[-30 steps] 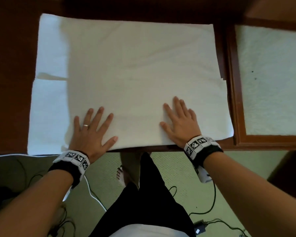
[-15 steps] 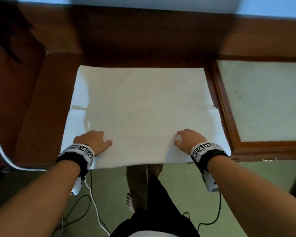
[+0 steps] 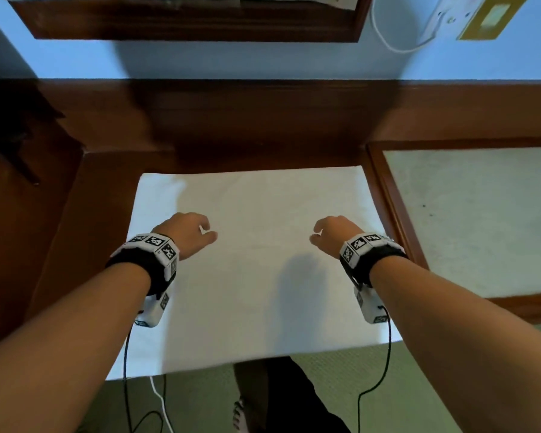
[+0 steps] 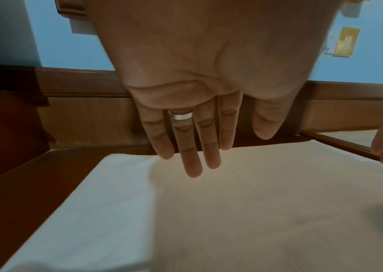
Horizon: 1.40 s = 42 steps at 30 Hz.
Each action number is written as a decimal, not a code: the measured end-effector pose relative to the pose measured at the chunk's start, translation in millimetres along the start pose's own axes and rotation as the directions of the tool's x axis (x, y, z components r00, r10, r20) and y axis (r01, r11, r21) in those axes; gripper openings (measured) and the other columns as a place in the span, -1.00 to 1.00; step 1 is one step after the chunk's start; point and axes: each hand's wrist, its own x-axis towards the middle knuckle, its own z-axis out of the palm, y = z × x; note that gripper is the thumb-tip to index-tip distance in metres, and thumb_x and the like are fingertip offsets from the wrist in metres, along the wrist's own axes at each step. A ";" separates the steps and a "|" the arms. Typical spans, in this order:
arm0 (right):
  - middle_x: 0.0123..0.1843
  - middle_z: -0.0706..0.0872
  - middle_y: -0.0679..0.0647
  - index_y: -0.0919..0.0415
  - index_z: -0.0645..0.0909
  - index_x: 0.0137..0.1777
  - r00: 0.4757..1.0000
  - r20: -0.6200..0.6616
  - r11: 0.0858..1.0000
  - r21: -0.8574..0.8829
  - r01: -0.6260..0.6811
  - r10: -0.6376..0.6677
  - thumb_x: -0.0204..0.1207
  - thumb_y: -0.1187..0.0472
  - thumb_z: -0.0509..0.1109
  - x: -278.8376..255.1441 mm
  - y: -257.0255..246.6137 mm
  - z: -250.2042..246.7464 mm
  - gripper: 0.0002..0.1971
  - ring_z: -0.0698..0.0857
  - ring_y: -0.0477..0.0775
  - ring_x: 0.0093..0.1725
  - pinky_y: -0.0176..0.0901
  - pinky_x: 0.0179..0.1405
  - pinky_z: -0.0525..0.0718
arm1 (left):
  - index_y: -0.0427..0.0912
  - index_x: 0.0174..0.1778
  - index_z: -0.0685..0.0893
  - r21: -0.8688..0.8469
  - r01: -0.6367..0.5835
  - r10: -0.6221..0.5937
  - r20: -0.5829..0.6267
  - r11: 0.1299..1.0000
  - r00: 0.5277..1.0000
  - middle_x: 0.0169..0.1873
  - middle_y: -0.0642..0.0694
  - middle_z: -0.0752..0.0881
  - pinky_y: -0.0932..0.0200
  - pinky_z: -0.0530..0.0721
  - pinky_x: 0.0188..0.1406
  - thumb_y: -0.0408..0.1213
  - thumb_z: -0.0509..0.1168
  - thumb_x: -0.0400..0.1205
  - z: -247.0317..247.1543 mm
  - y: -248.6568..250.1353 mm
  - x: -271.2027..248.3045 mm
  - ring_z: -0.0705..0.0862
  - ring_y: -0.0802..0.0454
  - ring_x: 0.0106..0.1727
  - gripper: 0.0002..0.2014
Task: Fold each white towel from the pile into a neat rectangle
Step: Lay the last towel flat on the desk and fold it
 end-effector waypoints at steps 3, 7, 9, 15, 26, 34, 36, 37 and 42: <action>0.37 0.67 0.15 0.10 0.58 0.46 1.000 0.001 1.000 -0.005 0.015 -0.015 0.69 0.03 0.23 42.0 1.4 -11.3 -0.61 0.66 0.22 0.30 0.05 0.32 0.64 | 0.03 0.27 0.66 0.000 0.011 -0.011 0.001 1.000 1.000 0.15 -0.07 0.75 -0.13 0.69 0.23 0.18 0.26 0.68 -10.6 1.3 35.0 0.70 -0.12 0.13 -0.62; 0.39 0.67 0.13 0.07 0.53 0.50 1.000 0.007 1.000 -0.009 0.027 -0.027 0.70 0.08 0.23 103.4 8.8 -24.0 -0.61 0.66 0.22 0.31 0.05 0.32 0.64 | 0.03 0.30 0.65 0.035 0.051 -0.052 0.017 0.998 0.999 0.16 -0.09 0.75 -0.14 0.68 0.25 0.18 0.25 0.69 -20.9 -0.1 89.0 0.70 -0.14 0.15 -0.61; 0.43 0.63 0.13 0.06 0.50 0.52 1.000 0.003 0.999 -0.025 0.025 -0.025 0.70 0.13 0.22 132.1 14.2 -29.7 -0.60 0.64 0.22 0.35 0.06 0.33 0.63 | 0.03 0.34 0.64 0.047 0.063 -0.064 0.021 0.997 0.998 0.17 -0.08 0.75 -0.10 0.67 0.25 0.15 0.25 0.70 -22.3 -1.3 116.4 0.68 -0.12 0.18 -0.61; 0.54 0.46 0.14 0.10 0.37 0.61 0.997 -0.069 0.997 -0.074 0.038 -0.043 0.66 0.22 0.24 200.7 37.6 -38.1 -0.50 0.49 0.24 0.47 0.18 0.42 0.56 | 0.08 0.70 0.30 0.179 0.067 -0.064 -0.023 0.982 0.998 0.67 -0.03 0.34 -0.15 0.47 0.50 0.09 0.19 0.75 -14.6 -10.0 180.3 0.37 -0.14 0.62 -0.42; 0.68 0.32 0.15 0.13 0.31 0.65 0.958 -0.245 0.982 -0.151 0.112 -0.147 0.59 0.27 0.31 227.5 72.2 -21.3 -0.39 0.26 0.26 0.67 0.20 0.58 0.26 | -0.13 0.67 0.38 0.383 -0.036 0.113 -0.181 0.923 0.977 0.54 -0.19 0.54 -0.33 0.53 0.36 -0.16 0.41 0.63 6.9 -38.1 198.1 0.41 -0.35 0.57 -0.34; 0.30 0.59 0.21 0.18 0.55 0.42 0.951 -0.286 0.979 -0.190 0.069 -0.122 0.57 0.22 0.34 223.2 70.6 -20.9 -0.60 0.51 0.34 0.32 0.21 0.33 0.44 | -0.21 0.14 0.71 0.424 -0.027 0.150 -0.259 0.905 0.954 0.01 -0.27 0.69 -0.21 0.14 0.53 -0.26 0.44 0.56 8.2 -35.9 195.4 0.69 -0.33 0.09 -0.75; 0.24 0.61 0.21 0.22 0.61 0.34 0.951 -0.286 0.982 -0.173 0.070 -0.118 0.59 0.20 0.33 217.9 71.0 -29.0 -0.67 0.54 0.33 0.28 0.18 0.30 0.45 | -0.28 0.12 0.68 0.333 -0.046 0.122 -0.212 0.942 0.970 0.04 -0.31 0.66 -0.24 0.41 0.42 -0.29 0.39 0.59 -0.2 -34.4 189.5 0.69 -0.37 0.09 -0.78; 0.21 0.63 0.21 0.24 0.63 0.29 0.949 -0.291 0.984 -0.156 0.081 -0.125 0.59 0.20 0.32 213.4 70.9 -34.4 -0.70 0.57 0.33 0.24 0.16 0.26 0.48 | -0.30 0.19 0.65 0.274 -0.052 0.106 -0.186 0.960 0.977 0.09 -0.33 0.65 -0.23 0.54 0.28 -0.28 0.37 0.62 -7.1 -33.8 184.9 0.67 -0.40 0.12 -0.74; -0.14 0.72 0.30 0.25 0.59 0.21 0.934 -0.336 0.992 -0.057 0.111 -0.124 0.61 0.17 0.28 166.6 65.1 -62.8 -0.75 0.69 0.41 -0.07 0.09 -0.02 0.58 | -0.13 0.07 0.63 0.316 -0.049 0.091 -0.119 0.947 0.989 -0.18 -0.18 0.75 -0.03 0.58 0.01 0.00 0.29 0.71 -48.6 -35.0 141.8 0.66 -0.22 -0.13 -0.75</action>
